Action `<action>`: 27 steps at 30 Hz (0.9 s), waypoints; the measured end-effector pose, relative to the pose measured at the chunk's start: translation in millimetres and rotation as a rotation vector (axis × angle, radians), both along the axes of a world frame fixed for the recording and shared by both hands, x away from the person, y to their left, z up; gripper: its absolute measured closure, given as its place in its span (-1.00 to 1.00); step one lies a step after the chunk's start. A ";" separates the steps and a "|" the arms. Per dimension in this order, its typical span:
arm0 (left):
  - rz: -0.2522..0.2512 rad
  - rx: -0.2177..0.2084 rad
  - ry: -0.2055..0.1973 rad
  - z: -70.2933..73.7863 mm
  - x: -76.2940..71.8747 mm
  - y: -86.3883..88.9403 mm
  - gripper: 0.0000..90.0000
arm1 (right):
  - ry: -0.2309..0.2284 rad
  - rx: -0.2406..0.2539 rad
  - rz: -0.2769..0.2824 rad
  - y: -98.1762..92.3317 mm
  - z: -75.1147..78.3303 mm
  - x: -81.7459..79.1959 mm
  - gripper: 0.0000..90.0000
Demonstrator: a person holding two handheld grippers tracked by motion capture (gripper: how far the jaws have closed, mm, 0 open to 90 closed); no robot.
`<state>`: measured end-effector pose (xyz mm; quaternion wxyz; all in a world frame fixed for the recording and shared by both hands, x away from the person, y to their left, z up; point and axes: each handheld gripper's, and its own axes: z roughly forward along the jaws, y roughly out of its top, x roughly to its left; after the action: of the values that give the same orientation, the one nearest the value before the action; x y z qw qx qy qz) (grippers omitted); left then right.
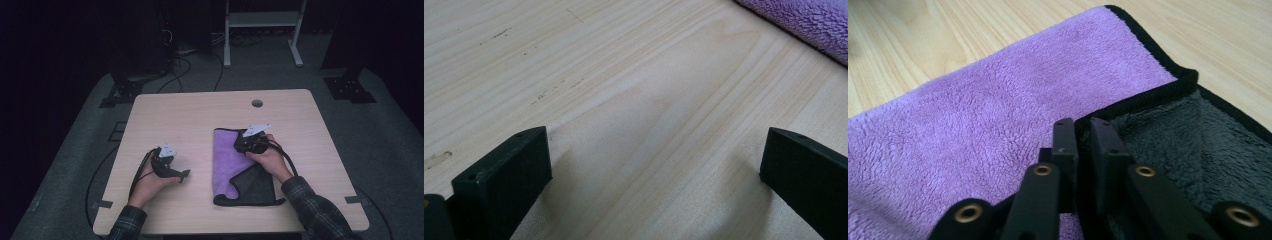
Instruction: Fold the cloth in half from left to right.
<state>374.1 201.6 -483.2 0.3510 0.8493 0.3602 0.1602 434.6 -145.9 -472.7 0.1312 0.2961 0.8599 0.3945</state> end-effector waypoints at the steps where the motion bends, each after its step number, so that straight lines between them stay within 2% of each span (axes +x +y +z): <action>1: 0.000 0.000 0.000 0.0 0.0 0.0 -1.00 | -0.002 0.002 -0.005 -0.2 0.7 -0.3 0.85; 8: 0.000 0.000 0.000 0.0 0.0 0.0 -1.00 | -0.022 0.055 -0.040 -11.1 16.0 1.9 0.86; 9: 0.000 0.000 -0.001 0.0 0.0 0.0 -1.00 | -0.034 0.080 -0.062 -17.3 22.2 6.6 0.86; 10: 0.000 0.000 -0.001 0.0 0.0 0.0 -1.00 | -0.034 0.080 -0.062 -17.3 22.2 6.6 0.86; 11: 0.000 0.000 0.000 0.0 0.0 0.0 -1.00 | -0.036 0.101 -0.091 -23.7 27.8 11.6 0.87; 14: 0.000 0.000 -0.001 0.0 -0.1 0.0 -1.00 | -0.043 0.110 -0.112 -30.8 31.5 16.4 0.87; 15: 0.000 -0.001 -0.001 -0.1 -0.1 0.0 -1.00 | -0.048 0.119 -0.139 -39.2 34.1 20.8 0.87; 16: 0.000 -0.001 -0.001 -0.1 -0.1 0.0 -1.00 | -0.048 0.119 -0.139 -39.2 34.1 20.8 0.87; 21: 0.001 -0.001 -0.001 -0.1 -0.1 -0.1 -1.00 | -0.037 0.137 -0.208 -61.5 32.3 32.0 0.86; 23: 0.002 -0.002 -0.001 -0.1 -0.2 -0.1 -1.00 | -0.032 0.132 -0.240 -71.4 25.7 37.2 0.86; 25: 0.002 -0.002 -0.001 -0.1 -0.2 -0.1 -1.00 | -0.031 0.127 -0.243 -73.6 22.9 39.1 0.86; 27: 0.002 -0.002 0.000 -0.1 -0.2 -0.1 -1.00 | -0.021 0.114 -0.258 -76.6 13.1 44.9 0.82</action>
<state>373.9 201.5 -483.3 0.3516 0.8486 0.3612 0.1605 479.4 -222.5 -459.7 0.1726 0.4069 0.7896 0.4256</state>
